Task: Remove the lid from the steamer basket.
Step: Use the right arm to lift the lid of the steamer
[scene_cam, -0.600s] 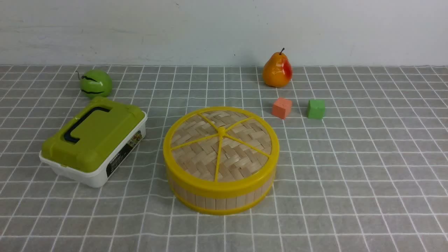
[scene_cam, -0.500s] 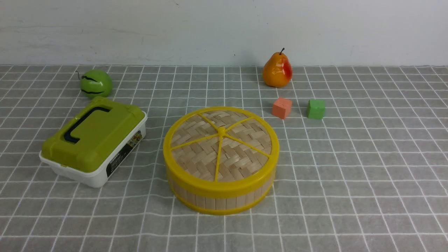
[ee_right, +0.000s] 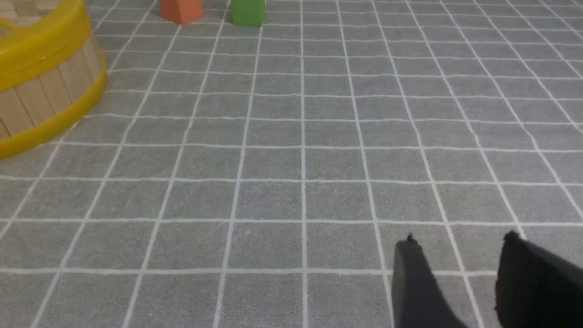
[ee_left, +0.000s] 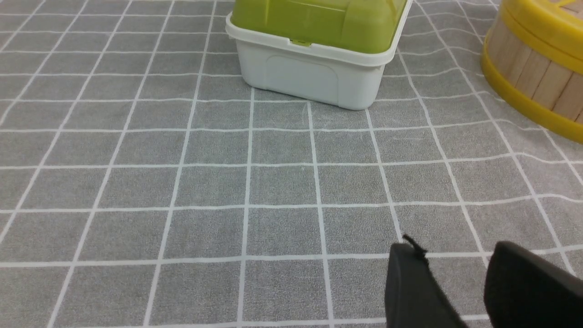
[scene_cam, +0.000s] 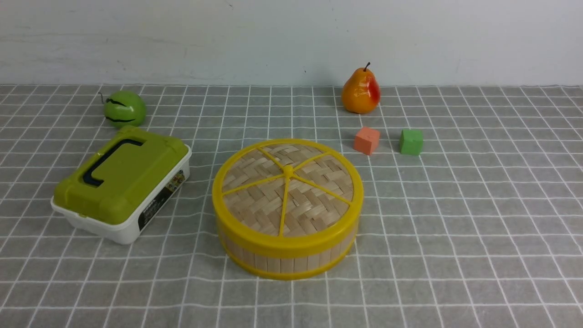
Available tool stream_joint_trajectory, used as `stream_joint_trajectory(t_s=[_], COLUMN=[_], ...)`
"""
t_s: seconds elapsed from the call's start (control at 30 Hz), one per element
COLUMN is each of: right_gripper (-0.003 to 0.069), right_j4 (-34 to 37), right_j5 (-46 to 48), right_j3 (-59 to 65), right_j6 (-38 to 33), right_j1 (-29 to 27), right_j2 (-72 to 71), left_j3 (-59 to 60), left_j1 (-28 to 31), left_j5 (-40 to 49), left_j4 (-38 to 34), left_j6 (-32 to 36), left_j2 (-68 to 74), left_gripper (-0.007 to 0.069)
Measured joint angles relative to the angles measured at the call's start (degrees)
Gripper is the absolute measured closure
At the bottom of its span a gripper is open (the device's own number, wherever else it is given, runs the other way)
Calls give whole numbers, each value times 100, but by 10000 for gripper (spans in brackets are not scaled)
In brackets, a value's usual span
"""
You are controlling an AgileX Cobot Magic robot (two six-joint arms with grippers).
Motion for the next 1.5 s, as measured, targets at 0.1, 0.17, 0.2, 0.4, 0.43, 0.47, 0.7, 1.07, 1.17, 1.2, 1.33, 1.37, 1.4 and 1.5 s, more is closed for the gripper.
stream_joint_trajectory(t_s=[0.1,0.17,0.2,0.4,0.43,0.47,0.7,1.07,1.17,1.2,1.33,1.37,1.4,1.5], right_gripper=[418,418,418,418,418,418,418,418,418,418,418,418,418,418], right_j4=[0,0,0,0,0,0,-22,-42,-68,-68,-81,-81,-74,154], right_j5=[0,0,0,0,0,0,0,0,0,0,0,0,0,0], right_j3=[0,0,0,0,0,0,0,0,0,0,0,0,0,0], right_j6=[0,0,0,0,0,0,0,0,0,0,0,0,0,60], right_j1=[0,0,0,0,0,0,0,0,0,0,0,0,0,0], right_j2=[0,0,0,0,0,0,0,0,0,0,0,0,0,0], left_j3=[0,0,0,0,0,0,0,0,0,0,0,0,0,0], left_j1=[0,0,0,0,0,0,0,0,0,0,0,0,0,0], left_j5=[0,0,0,0,0,0,0,0,0,0,0,0,0,0], left_j4=[0,0,0,0,0,0,0,0,0,0,0,0,0,0], left_j6=[0,0,0,0,0,0,0,0,0,0,0,0,0,0], left_j2=[0,0,0,0,0,0,0,0,0,0,0,0,0,0], left_gripper=[386,386,386,386,386,386,386,386,386,386,386,386,386,386])
